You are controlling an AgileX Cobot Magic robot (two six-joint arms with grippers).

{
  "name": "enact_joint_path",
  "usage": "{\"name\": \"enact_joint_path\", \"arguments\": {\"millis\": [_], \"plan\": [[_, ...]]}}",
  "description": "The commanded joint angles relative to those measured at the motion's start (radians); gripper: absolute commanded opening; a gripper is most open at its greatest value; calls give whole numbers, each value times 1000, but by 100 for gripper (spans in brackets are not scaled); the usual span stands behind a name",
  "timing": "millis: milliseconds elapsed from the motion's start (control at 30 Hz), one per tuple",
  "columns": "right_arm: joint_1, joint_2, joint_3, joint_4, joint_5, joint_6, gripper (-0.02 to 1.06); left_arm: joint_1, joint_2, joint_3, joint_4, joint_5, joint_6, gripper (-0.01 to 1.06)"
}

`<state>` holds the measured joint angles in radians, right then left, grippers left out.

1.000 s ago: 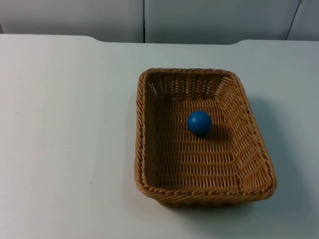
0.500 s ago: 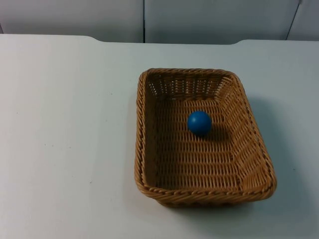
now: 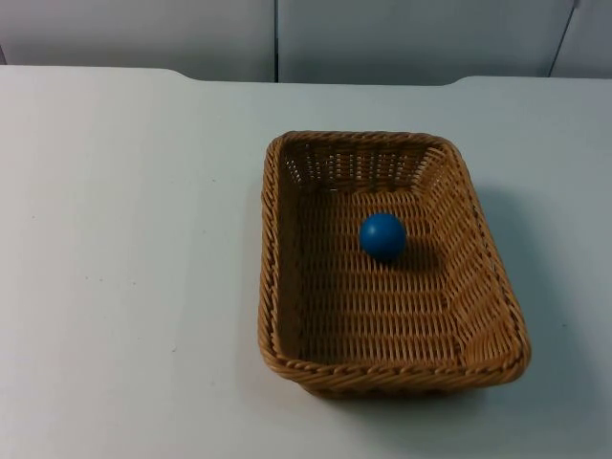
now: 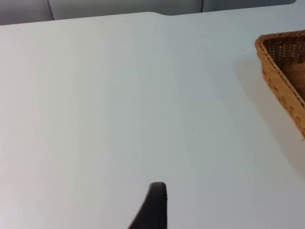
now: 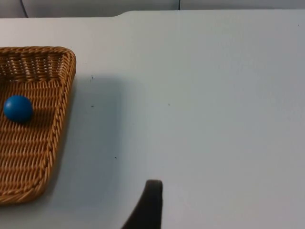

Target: Pick up the basket with the left hand and place the ball into the basket with the right hand.

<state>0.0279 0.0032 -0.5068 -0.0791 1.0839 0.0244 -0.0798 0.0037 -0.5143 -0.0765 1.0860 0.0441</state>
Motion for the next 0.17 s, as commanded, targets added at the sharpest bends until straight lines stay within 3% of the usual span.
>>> {"name": "enact_joint_path", "arguments": {"millis": [0, 133], "plan": [[-8, -3, -1, -3, -6, 2, 82, 29, -4, 3, -6, -10, -3, 80], [-8, -3, -1, -3, -6, 2, 82, 81, -4, 3, -6, -10, -3, 80]]}}
